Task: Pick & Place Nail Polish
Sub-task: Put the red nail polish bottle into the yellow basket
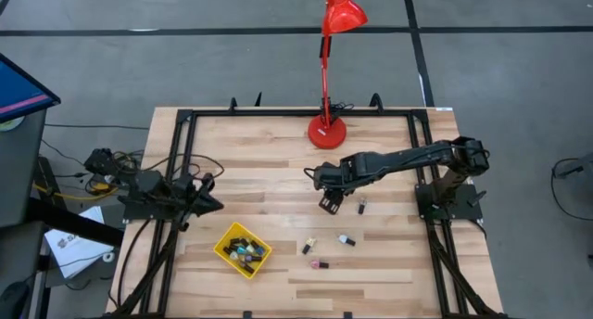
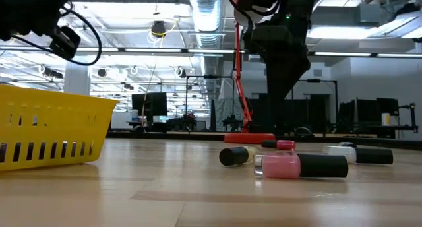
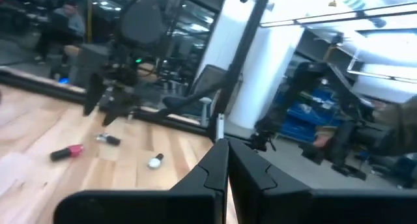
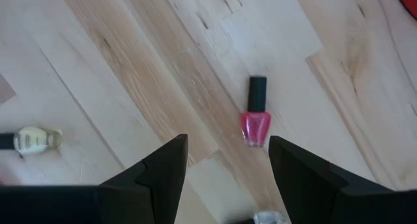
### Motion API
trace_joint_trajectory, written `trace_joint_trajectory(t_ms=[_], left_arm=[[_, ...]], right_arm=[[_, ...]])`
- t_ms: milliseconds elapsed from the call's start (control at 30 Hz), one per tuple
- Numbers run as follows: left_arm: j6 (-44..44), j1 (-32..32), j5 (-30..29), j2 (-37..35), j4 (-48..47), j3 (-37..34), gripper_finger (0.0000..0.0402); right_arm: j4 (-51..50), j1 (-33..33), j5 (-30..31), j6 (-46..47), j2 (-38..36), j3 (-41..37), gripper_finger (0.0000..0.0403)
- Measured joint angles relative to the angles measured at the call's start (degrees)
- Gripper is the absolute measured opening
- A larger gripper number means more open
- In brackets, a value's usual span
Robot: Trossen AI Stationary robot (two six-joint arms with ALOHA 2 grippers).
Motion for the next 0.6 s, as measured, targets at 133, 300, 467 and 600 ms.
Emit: trace_joint_trajectory(t_ms=[133, 300, 467, 600], left_arm=[[3.1, 0.3, 0.0, 0.0, -0.2, 0.0, 0.0002], [4.5, 6.3, 1.8, 0.0, -0.6, 0.0, 0.0002], [4.5, 18.1, 12.7, 0.0, -1.2, 0.0, 0.0002], [4.0, 28.3, 18.0, 0.0, -1.9, 0.0, 0.0002]], right_arm=[[1.0, -0.5, -0.3, 0.3, 0.2, 0.0, 0.0208], [0.7, -2.8, -2.6, 0.6, 0.2, -0.5, 0.0208], [0.8, -4.5, -2.9, 0.2, 0.2, -1.4, 0.0208], [2.2, -5.0, -3.1, 0.5, 0.2, -3.7, 0.0208]])
